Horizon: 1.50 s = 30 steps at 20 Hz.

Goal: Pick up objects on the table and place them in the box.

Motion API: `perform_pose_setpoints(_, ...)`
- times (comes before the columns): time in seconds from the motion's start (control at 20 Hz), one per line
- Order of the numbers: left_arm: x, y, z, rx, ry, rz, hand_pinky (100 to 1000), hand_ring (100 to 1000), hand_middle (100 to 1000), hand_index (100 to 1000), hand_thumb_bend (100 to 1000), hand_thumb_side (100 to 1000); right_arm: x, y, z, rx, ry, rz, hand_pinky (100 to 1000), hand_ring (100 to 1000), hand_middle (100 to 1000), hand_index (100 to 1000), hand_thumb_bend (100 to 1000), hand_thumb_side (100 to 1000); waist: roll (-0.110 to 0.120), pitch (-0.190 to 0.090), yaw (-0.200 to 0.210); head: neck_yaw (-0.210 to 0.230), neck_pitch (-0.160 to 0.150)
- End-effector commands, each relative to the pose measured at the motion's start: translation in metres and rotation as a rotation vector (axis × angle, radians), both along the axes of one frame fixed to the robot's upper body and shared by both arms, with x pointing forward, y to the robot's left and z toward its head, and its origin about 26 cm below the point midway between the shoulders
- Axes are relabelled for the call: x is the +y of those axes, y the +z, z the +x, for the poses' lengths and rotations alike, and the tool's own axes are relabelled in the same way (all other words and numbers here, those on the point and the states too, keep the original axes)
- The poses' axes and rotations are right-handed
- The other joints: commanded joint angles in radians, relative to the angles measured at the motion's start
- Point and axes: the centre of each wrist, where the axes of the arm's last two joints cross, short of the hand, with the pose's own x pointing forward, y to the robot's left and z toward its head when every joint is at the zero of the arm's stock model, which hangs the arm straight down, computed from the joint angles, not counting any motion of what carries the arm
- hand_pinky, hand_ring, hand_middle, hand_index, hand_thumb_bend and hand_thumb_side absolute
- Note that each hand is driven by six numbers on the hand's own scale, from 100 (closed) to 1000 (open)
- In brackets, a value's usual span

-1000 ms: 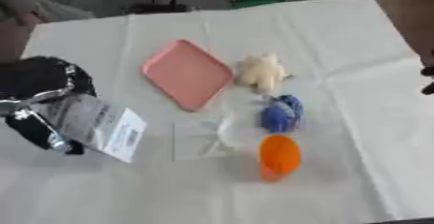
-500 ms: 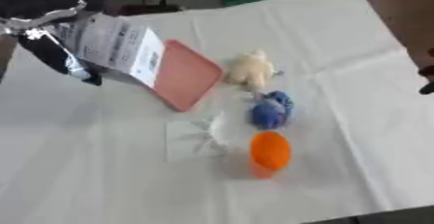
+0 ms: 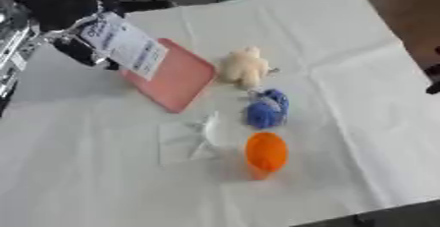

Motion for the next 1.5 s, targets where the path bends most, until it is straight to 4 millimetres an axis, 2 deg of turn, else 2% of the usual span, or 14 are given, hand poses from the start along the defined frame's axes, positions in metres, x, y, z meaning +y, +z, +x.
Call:
perform_pose_setpoints(0.05, 0.007, 0.005, 0.006, -0.073, 0.001, -0.022, 690, 653, 570, 673, 834, 311, 0.001, 0.011, -0.001, -0.033, 0.019, -0.021, 536, 683, 759, 737, 100, 925, -0.004, -0.012, -0.003, 0.006, -0.013)
perform_pose_setpoints(0.2, 0.007, -0.004, 0.010, -0.073, -0.006, -0.071, 681, 640, 565, 670, 784, 284, 0.002, 0.012, 0.000, -0.037, 0.024, -0.022, 536, 682, 759, 737, 100, 927, -0.004, -0.005, -0.011, 0.006, -0.018)
perform_pose_setpoints(0.3, 0.005, -0.011, 0.013, -0.051, -0.004, -0.113, 668, 623, 557, 663, 699, 253, 0.002, 0.012, 0.000, -0.039, 0.028, -0.023, 536, 682, 759, 737, 100, 928, -0.005, -0.001, -0.015, 0.007, -0.021)
perform_pose_setpoints(0.6, 0.000, -0.027, 0.017, 0.077, -0.021, -0.206, 661, 607, 549, 653, 542, 243, 0.003, 0.012, 0.000, -0.041, 0.034, -0.024, 536, 682, 759, 738, 100, 930, -0.008, 0.002, -0.024, 0.005, -0.022)
perform_pose_setpoints(0.75, -0.003, -0.028, 0.017, 0.150, -0.042, -0.211, 663, 609, 551, 654, 533, 248, 0.003, 0.012, 0.000, -0.039, 0.034, -0.024, 536, 682, 759, 738, 100, 930, -0.008, 0.002, -0.024, 0.003, -0.021)
perform_pose_setpoints(0.8, -0.006, -0.030, 0.017, 0.183, -0.055, -0.202, 677, 621, 563, 663, 477, 256, 0.003, 0.012, 0.000, -0.040, 0.036, -0.025, 536, 683, 759, 738, 100, 928, -0.007, 0.001, -0.025, 0.004, -0.022)
perform_pose_setpoints(0.95, -0.008, -0.034, 0.017, 0.301, -0.110, -0.156, 687, 638, 586, 690, 486, 268, 0.004, 0.013, 0.001, -0.040, 0.041, -0.026, 536, 683, 759, 738, 100, 928, -0.008, -0.002, -0.025, 0.003, -0.024)
perform_pose_setpoints(1.0, -0.008, -0.033, 0.017, 0.329, -0.120, -0.137, 710, 675, 639, 770, 537, 403, 0.003, 0.013, 0.001, -0.039, 0.041, -0.026, 536, 682, 759, 738, 100, 928, -0.008, -0.002, -0.026, 0.003, -0.024)
perform_pose_setpoints(1.05, -0.008, -0.032, 0.017, 0.352, -0.126, -0.121, 710, 675, 639, 770, 537, 403, 0.003, 0.013, 0.001, -0.039, 0.040, -0.025, 536, 682, 759, 738, 100, 928, -0.008, -0.003, -0.026, 0.003, -0.025)
perform_pose_setpoints(1.1, -0.008, -0.031, 0.016, 0.372, -0.129, -0.097, 789, 784, 825, 936, 714, 860, 0.003, 0.013, 0.001, -0.038, 0.040, -0.025, 537, 682, 759, 738, 100, 928, -0.008, -0.004, -0.027, 0.003, -0.025)
perform_pose_setpoints(1.25, -0.006, -0.024, 0.015, 0.403, -0.121, -0.051, 807, 810, 860, 956, 742, 903, 0.003, 0.012, 0.000, -0.036, 0.040, -0.024, 537, 682, 759, 738, 100, 928, -0.009, -0.005, -0.028, 0.001, -0.025)
perform_pose_setpoints(1.3, -0.005, -0.020, 0.015, 0.392, -0.120, -0.063, 862, 879, 939, 994, 816, 977, 0.003, 0.012, 0.000, -0.035, 0.040, -0.024, 537, 682, 759, 738, 100, 928, -0.010, -0.006, -0.027, 0.000, -0.025)
perform_pose_setpoints(1.45, 0.001, -0.006, 0.012, 0.291, -0.133, -0.167, 890, 902, 959, 996, 829, 939, 0.003, 0.012, 0.000, -0.035, 0.039, -0.024, 537, 682, 759, 738, 100, 928, -0.011, -0.006, -0.025, -0.001, -0.026)
perform_pose_setpoints(1.5, 0.002, -0.003, 0.010, 0.262, -0.137, -0.194, 899, 908, 966, 994, 845, 879, 0.002, 0.012, 0.000, -0.035, 0.038, -0.023, 537, 682, 759, 738, 100, 929, -0.012, -0.006, -0.025, -0.001, -0.026)
